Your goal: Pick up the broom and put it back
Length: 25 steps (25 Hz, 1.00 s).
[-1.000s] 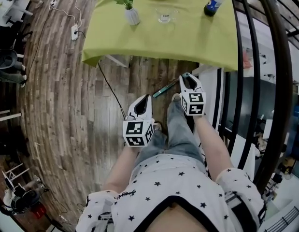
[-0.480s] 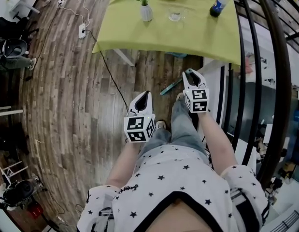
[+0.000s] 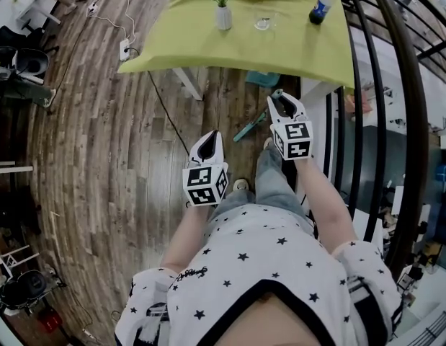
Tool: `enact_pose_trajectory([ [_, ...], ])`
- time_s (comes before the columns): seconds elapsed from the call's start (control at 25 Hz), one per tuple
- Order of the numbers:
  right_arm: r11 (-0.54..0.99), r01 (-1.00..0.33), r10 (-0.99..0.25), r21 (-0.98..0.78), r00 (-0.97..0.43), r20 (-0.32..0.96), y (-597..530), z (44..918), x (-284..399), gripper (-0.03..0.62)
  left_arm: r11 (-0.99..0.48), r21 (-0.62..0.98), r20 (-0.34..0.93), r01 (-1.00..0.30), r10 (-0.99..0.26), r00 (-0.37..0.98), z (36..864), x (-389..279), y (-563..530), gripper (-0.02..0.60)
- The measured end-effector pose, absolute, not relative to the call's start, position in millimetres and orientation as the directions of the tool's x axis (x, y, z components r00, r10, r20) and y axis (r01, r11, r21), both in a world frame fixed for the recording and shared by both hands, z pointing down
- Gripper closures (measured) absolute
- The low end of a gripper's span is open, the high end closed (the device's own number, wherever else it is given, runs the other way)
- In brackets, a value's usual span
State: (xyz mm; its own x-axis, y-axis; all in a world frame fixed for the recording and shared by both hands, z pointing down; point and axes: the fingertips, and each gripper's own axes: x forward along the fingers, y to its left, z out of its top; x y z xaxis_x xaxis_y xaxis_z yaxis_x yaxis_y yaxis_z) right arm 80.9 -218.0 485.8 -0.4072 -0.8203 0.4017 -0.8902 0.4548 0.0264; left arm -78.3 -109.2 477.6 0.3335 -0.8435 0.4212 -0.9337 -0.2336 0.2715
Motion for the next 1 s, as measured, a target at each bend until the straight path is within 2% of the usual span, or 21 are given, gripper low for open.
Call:
enact_pose_trajectory([
  [0.36, 0.501, -0.865, -0.821, 0.039, -0.46, 0.336, -189.1, 433.3, 34.6, 0.511, -0.201, 0.264, 0.393, -0.943, -0.871, 0.296, 458.6, -113.3, -71.1, 0.569],
  [0.6, 0.554, -0.832, -0.798, 0.033, -0.52, 0.305, -184.8, 407.4, 4.8, 0.511, -0.129, 0.261, 0.385, -0.957, -0.895, 0.225, 453.8, -136.2, -57.9, 0.569],
  [1.0, 0.625, -0.781, -0.747, 0.021, -0.59, 0.307, -188.5, 415.8, -49.2, 0.511, 0.006, 0.241, 0.374, -0.97, -0.923, 0.088, 455.6, -179.7, -34.1, 0.569],
])
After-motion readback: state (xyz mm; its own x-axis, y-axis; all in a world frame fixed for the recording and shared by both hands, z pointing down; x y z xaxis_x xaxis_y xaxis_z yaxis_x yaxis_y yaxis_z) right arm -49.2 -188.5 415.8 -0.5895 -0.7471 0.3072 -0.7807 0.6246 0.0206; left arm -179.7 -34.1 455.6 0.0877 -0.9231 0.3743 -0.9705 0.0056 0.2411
